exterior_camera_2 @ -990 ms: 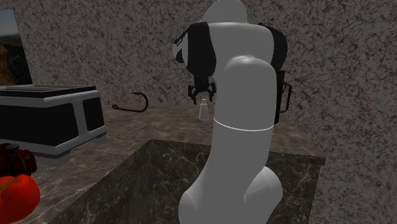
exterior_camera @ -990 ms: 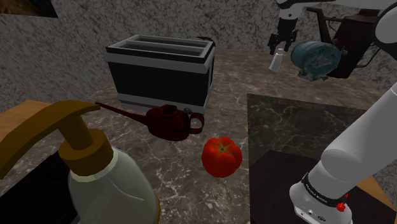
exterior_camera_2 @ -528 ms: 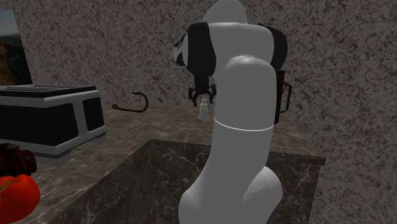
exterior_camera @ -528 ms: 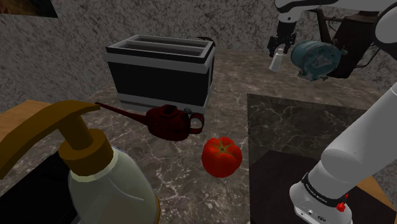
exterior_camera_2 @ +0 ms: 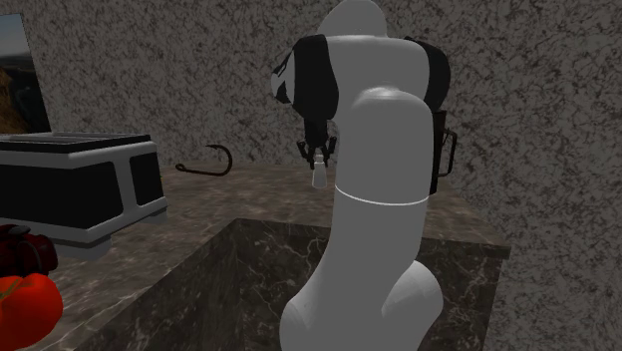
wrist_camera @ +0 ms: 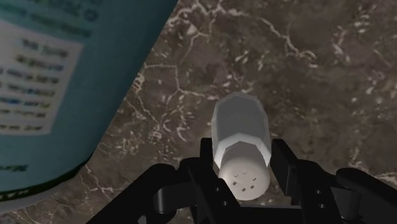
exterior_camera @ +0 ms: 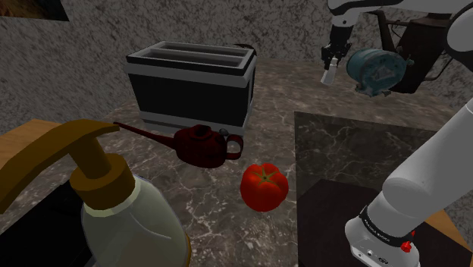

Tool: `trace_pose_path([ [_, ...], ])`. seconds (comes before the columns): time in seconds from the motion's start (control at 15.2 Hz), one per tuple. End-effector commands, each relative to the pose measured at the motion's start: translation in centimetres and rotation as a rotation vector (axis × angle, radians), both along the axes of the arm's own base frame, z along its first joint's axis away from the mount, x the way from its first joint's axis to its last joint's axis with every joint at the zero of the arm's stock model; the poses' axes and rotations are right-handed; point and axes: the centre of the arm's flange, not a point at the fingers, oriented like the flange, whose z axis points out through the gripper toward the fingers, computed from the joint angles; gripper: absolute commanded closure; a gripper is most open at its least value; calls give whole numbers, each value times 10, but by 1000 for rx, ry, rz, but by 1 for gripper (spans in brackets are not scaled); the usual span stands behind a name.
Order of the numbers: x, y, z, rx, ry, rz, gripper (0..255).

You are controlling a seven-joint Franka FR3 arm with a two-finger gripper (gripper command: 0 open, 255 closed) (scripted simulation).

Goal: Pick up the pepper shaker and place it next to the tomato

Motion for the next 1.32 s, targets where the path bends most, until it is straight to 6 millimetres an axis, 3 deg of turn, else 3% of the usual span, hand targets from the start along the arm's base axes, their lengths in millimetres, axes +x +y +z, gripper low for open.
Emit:
trace_pose_path([
  [0.0, 0, 0, 0, 0, 0, 0, 255],
  [0.2, 0, 0, 0, 0, 0, 0, 255],
  [1.25, 0, 0, 84, 0, 0, 0, 255],
])
